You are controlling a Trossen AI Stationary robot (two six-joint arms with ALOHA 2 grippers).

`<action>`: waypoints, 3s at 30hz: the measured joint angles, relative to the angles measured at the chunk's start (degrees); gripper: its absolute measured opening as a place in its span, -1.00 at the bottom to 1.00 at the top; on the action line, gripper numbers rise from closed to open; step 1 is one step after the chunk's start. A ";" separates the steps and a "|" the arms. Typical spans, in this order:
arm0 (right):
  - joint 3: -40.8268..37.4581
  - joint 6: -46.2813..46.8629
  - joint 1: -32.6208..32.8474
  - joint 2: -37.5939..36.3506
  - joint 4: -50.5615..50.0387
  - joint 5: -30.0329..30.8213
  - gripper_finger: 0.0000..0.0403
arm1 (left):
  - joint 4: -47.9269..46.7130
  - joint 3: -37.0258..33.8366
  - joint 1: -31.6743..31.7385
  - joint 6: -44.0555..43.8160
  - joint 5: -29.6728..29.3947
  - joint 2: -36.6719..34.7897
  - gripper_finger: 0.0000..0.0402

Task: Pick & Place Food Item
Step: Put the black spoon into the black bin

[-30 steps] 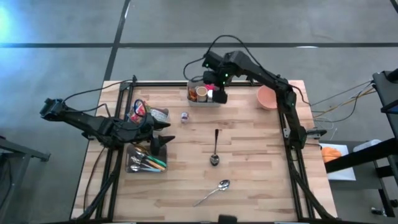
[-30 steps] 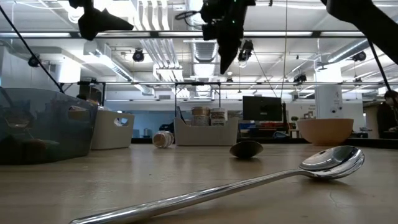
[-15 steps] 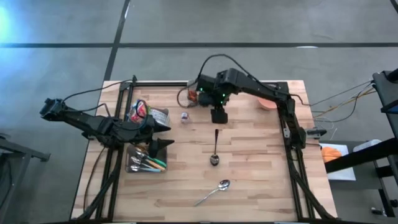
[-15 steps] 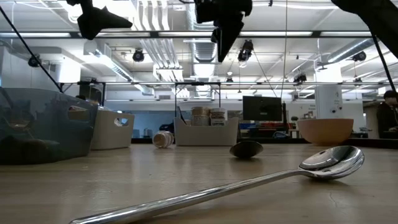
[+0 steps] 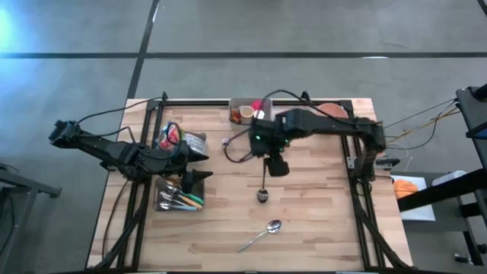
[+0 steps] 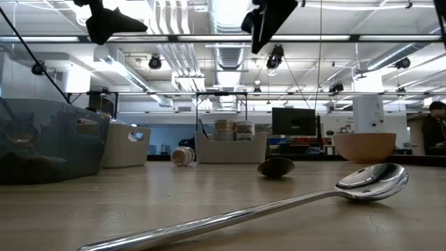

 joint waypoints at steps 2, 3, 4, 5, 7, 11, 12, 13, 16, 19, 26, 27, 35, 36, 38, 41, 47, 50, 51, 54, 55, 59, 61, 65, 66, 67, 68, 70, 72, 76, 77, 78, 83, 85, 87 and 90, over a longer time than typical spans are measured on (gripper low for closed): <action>-5.28 -0.04 1.44 -3.24 4.52 0.00 -0.09 | 0.20 -0.01 0.00 0.00 0.00 0.00 0.70; -7.78 -0.02 2.21 -4.55 6.34 0.00 -0.09 | 0.35 -0.01 0.00 0.00 0.00 0.00 0.70; -10.42 0.06 2.90 -6.01 8.15 0.00 -0.09 | 0.65 0.01 0.01 0.00 -0.01 0.00 0.70; -12.88 0.16 3.61 -7.12 10.12 0.00 -0.09 | 0.84 0.01 0.00 0.02 0.00 0.01 0.70; -17.65 0.14 4.98 -9.02 13.59 0.00 -0.09 | 1.09 0.01 0.00 0.02 0.00 0.01 0.70; -25.80 -0.54 7.47 -10.91 18.52 0.81 -0.09 | 1.44 0.01 0.01 0.05 0.00 0.04 0.70; -27.36 -1.64 7.96 -11.06 19.48 1.25 -0.09 | 1.84 0.01 0.00 0.13 -0.02 0.04 0.70; -28.82 -3.11 8.54 -11.11 19.75 2.09 -0.09 | 2.14 0.01 0.00 0.20 0.00 0.04 0.70; -32.66 -9.07 9.97 -10.93 20.63 4.95 -0.09 | 2.52 0.01 0.02 0.20 -0.02 0.04 0.70; -36.23 -16.49 11.02 -10.70 23.69 6.48 -0.09 | 2.71 0.01 0.11 0.24 -0.02 0.04 0.70; -41.88 -32.30 11.74 -10.48 37.03 6.58 -0.09 | 2.41 0.86 0.13 2.60 -0.01 0.04 0.70; -42.44 -33.75 11.76 -10.48 38.35 6.58 -0.09 | 2.30 0.86 0.13 2.62 -0.01 0.04 0.70; -45.35 -40.57 10.95 -8.81 45.08 6.27 -0.09 | 1.87 0.86 0.13 2.67 0.00 0.04 0.70; -45.16 -40.88 10.64 -8.01 45.02 6.23 -0.09 | 1.87 0.88 0.13 2.67 0.00 0.04 0.70; -44.02 -40.83 10.10 -5.79 44.68 6.16 -0.09 | 1.76 1.19 0.13 2.72 -0.01 0.04 0.70; -40.56 -40.35 9.45 -2.20 42.52 6.11 -0.09 | 1.82 1.38 0.13 2.71 0.00 0.04 0.70; -30.47 -38.36 7.85 5.14 28.91 3.46 -0.09 | 0.75 1.60 0.17 2.73 0.00 0.04 0.70; -26.46 -39.88 6.76 8.20 23.75 3.43 -0.09 | 0.50 1.60 0.20 2.73 -0.02 0.04 0.70; -25.24 -40.60 6.45 9.08 22.99 3.51 -0.09 | 0.22 1.59 0.20 2.73 0.00 0.04 0.70; -22.46 -41.66 5.61 11.61 21.71 3.49 -0.09 | -0.03 1.58 0.20 2.73 0.00 0.04 0.70; -21.89 -42.13 5.42 12.27 21.62 3.51 -0.09 | -0.09 1.58 0.20 2.72 0.00 0.04 0.70; -20.91 -44.85 5.11 14.31 19.77 3.56 -0.09 | -0.56 1.58 0.20 2.71 0.00 0.04 0.70; -21.36 -46.08 5.11 14.59 19.57 3.64 -0.09 | -0.95 1.58 0.20 2.72 0.00 0.04 0.70; -23.11 -48.12 5.20 14.57 21.27 3.67 -0.09 | -1.48 1.56 0.20 2.69 0.00 0.04 0.70; -23.44 -48.13 5.19 14.57 21.81 3.72 -0.09 | -1.42 1.56 0.20 2.69 0.00 0.04 0.70; -23.78 -48.11 5.19 14.57 22.52 3.92 -0.09 | -1.42 1.56 0.20 2.69 0.00 0.04 0.70; -24.04 -48.09 5.18 14.57 23.31 4.21 -0.09 | -1.42 1.56 0.20 2.69 0.01 0.04 0.70; -24.82 -48.31 5.20 14.45 24.66 4.88 -0.09 | -1.40 1.56 0.20 2.69 0.00 0.04 0.70; -25.76 -48.43 5.22 14.26 25.88 5.01 -0.09 | -1.38 1.56 0.22 2.62 0.00 0.04 0.70; -27.25 -48.11 5.35 14.06 27.16 5.02 -0.16 | -1.35 1.56 0.23 2.60 0.00 0.04 0.70; -27.42 -47.83 5.34 14.08 27.17 4.98 -0.21 | -1.35 1.56 0.24 2.60 0.00 0.04 0.70; -27.54 -47.52 5.33 14.15 27.14 4.85 -0.27 | -1.35 1.56 0.24 2.60 0.00 0.04 0.70; -27.56 -47.34 5.32 14.27 26.27 3.69 -0.69 | -1.28 1.66 0.24 2.60 0.00 0.04 0.70; -27.48 -47.34 5.16 14.30 26.54 2.09 -0.84 | -1.18 1.84 0.24 2.60 0.00 0.04 0.70; -27.45 -47.02 4.97 14.33 26.81 0.50 -0.92 | -1.20 1.87 0.24 2.60 0.00 0.04 0.70; -27.47 -46.14 4.97 14.35 26.98 -0.16 -0.91 | -1.20 1.89 0.24 2.59 0.00 0.04 0.70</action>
